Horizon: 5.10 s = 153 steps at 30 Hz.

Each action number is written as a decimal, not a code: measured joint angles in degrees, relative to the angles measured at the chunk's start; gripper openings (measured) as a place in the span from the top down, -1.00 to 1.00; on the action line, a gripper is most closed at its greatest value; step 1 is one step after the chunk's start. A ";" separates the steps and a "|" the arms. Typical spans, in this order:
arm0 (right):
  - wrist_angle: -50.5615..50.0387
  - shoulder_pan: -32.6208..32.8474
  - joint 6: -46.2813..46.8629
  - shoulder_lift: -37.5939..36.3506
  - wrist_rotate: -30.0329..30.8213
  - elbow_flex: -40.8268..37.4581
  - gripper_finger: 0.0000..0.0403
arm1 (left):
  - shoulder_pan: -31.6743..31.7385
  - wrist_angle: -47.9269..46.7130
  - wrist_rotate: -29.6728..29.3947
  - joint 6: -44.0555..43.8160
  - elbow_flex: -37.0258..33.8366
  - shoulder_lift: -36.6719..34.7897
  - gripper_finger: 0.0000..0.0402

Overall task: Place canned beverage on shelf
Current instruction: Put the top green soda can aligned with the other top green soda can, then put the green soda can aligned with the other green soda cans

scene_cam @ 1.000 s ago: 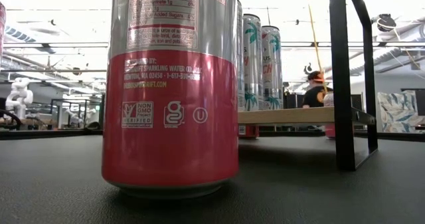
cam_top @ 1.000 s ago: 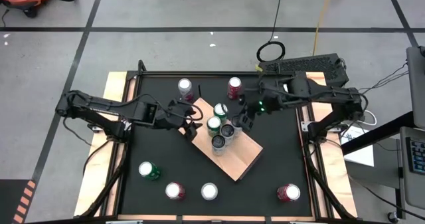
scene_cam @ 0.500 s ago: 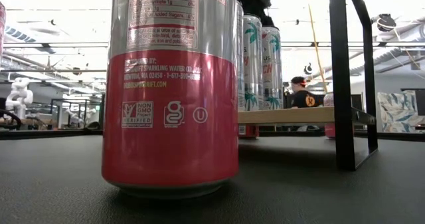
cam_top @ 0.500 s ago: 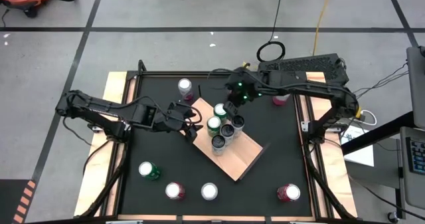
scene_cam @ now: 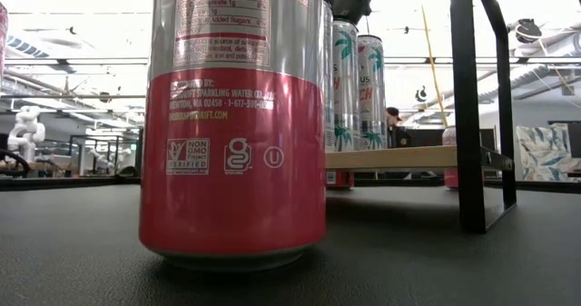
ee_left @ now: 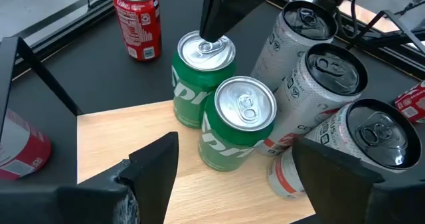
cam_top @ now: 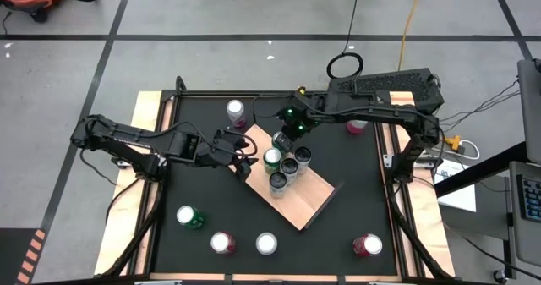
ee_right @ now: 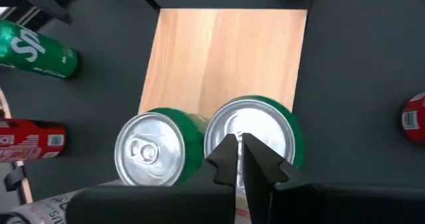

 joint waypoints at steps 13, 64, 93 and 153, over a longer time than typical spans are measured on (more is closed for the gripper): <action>-1.97 0.00 0.50 1.05 -0.21 0.10 1.00 | 0.00 -0.23 0.00 0.28 0.00 0.02 -0.45; -22.95 0.26 -1.28 1.08 0.41 24.56 1.00 | 2.03 15.06 1.36 11.04 -2.75 7.97 -0.45; -27.49 0.76 -3.23 1.08 3.50 28.74 1.00 | 2.95 15.13 -2.77 12.37 -2.73 11.15 -0.45; -27.49 0.87 -3.26 1.05 3.04 28.74 1.00 | 1.95 -0.22 -0.49 6.70 2.89 5.98 -0.45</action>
